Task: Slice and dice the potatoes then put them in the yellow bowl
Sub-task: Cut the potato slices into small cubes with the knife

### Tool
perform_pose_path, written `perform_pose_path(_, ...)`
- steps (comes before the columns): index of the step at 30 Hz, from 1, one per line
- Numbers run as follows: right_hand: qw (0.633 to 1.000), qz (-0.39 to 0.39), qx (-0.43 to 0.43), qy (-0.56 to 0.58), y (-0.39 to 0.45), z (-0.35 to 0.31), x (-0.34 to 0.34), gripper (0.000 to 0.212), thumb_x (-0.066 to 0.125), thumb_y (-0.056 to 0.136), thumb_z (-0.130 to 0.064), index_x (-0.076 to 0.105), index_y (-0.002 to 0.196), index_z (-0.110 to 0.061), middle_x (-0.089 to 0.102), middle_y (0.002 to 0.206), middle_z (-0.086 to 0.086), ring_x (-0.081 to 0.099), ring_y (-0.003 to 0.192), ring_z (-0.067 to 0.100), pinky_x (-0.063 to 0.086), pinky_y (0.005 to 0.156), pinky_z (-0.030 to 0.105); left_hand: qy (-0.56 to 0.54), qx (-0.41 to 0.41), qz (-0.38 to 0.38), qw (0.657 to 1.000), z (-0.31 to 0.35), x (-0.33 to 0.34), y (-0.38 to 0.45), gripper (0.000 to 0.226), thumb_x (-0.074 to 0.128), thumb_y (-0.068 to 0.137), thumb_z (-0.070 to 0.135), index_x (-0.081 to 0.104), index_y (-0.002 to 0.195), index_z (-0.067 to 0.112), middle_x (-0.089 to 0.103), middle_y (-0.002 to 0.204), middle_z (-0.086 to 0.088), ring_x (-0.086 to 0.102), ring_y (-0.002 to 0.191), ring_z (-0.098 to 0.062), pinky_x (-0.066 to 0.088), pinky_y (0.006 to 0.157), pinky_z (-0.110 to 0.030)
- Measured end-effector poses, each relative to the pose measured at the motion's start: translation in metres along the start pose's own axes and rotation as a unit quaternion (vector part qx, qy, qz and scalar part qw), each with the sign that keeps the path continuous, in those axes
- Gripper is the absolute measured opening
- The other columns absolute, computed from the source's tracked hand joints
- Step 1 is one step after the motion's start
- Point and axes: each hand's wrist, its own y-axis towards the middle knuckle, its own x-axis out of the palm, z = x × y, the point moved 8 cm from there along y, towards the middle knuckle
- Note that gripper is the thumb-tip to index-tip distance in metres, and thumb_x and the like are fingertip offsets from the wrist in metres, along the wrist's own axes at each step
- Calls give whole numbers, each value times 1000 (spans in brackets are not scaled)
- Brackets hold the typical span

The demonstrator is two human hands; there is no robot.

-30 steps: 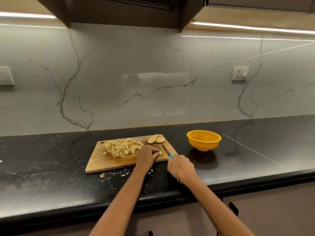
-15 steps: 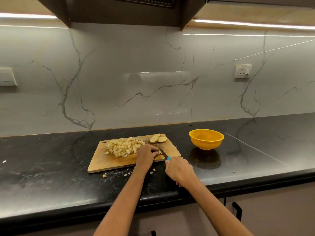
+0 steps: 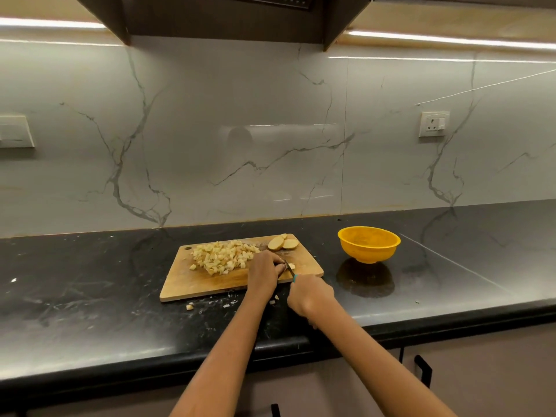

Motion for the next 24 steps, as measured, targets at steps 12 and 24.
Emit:
perform_pose_path(12, 994, 106, 19, -17, -4, 23, -13, 36, 36, 102, -30, 55, 119, -5, 63, 117, 11, 61, 106, 24, 48, 83, 32, -18, -46, 30, 998, -19, -10, 4, 21, 58, 90, 11, 69, 109, 8, 69, 110, -6, 60, 106, -15, 42, 92, -23)
perform_pose_path(24, 997, 78, -17, 2, 3, -13, 1, 32, 40, 100, -24, 58, 117, -4, 63, 118, 12, 60, 108, 26, 48, 87, 35, -5, -38, 57, 998, -38, -35, -3, 31, 51, 90, -2, 64, 117, 7, 65, 119, -9, 57, 113, -18, 40, 97, -24)
